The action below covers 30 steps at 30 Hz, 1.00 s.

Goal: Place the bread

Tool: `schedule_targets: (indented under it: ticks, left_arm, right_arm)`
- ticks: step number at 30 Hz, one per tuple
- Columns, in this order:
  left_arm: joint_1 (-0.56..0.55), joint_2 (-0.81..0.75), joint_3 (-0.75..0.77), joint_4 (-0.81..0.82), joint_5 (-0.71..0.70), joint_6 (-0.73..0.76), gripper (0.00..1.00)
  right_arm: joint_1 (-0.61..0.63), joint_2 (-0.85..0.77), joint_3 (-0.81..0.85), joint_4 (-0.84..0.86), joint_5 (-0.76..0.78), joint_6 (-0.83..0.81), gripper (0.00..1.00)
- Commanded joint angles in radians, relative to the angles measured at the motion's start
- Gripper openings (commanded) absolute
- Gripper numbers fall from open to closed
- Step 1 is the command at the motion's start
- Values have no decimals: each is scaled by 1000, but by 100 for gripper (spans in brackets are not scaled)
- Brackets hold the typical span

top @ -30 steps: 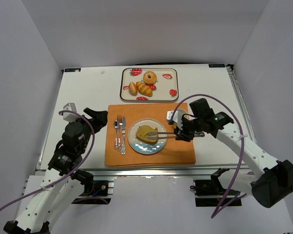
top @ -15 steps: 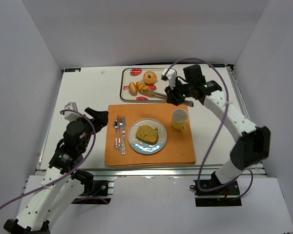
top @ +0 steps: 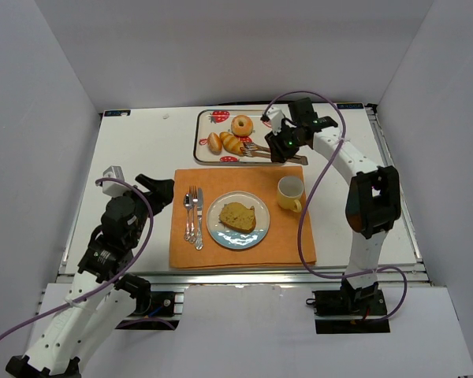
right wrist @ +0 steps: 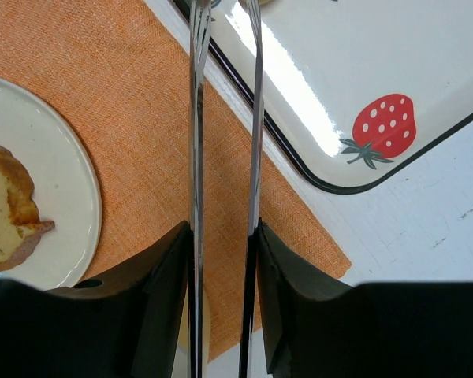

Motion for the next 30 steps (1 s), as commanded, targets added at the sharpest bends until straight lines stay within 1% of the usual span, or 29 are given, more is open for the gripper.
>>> schedule_targets:
  ticks: [1,10,17,19,30]
  left_arm:
    - [-3,8,0,-5,-5,-4,82]
    - [-3,10,-4,-2,-7,-9,82]
    - [-3,11,-9,0,-8,-14,82]
    - [-3,11,-11,0,-8,-14,82]
    - [-3,31,-9,12,-2,-14,82]
  right_arm:
    - [-1,1,55,14,-21,8,43]
    - [-4,39,52,41,-3,19,48]
    - [-10,71,59,64,18,32,50]
    - [-9,78,59,69,26,37,53]
    - [-10,114,84,86,32,57,55]
